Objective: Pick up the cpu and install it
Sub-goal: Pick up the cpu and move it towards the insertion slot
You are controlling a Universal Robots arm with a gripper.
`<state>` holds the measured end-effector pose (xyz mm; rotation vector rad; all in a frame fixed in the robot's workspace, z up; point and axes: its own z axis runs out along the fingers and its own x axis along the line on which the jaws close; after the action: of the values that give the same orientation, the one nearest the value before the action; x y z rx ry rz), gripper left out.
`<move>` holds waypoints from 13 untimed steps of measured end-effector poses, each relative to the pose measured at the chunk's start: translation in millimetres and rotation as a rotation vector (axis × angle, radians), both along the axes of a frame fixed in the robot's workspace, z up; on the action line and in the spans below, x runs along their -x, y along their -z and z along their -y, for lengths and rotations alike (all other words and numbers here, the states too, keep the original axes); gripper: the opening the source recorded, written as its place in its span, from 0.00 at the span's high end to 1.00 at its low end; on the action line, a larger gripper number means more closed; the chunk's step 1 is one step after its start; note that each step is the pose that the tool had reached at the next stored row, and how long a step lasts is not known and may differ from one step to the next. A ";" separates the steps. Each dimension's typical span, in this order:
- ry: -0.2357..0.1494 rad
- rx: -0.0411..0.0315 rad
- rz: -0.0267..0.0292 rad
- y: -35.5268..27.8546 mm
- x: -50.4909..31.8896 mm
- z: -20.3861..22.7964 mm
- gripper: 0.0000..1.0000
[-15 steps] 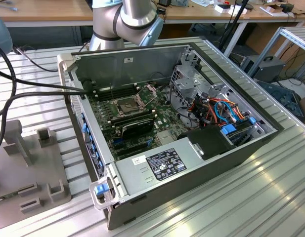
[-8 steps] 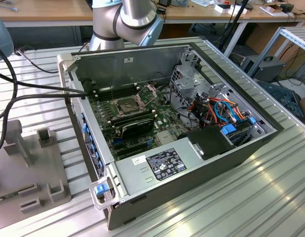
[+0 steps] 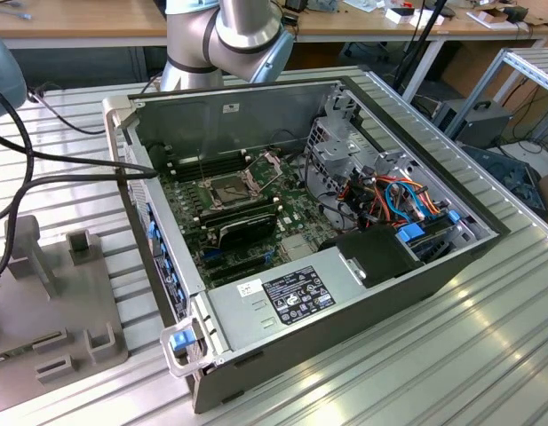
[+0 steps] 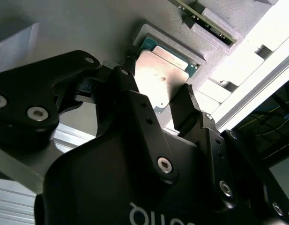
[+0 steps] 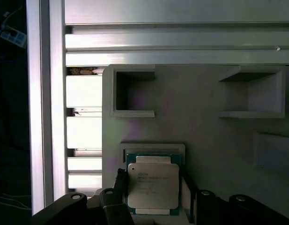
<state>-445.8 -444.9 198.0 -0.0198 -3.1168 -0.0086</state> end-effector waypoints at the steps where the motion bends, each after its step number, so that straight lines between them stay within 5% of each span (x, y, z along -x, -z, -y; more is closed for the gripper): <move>1: 0.000 0.0002 -0.0003 0.7 0.1 0.0 0.45; 13: 0.000 0.0001 -0.0003 1.0 0.1 0.0 0.45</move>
<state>-445.9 -444.9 197.0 -0.0198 -3.1166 -0.0084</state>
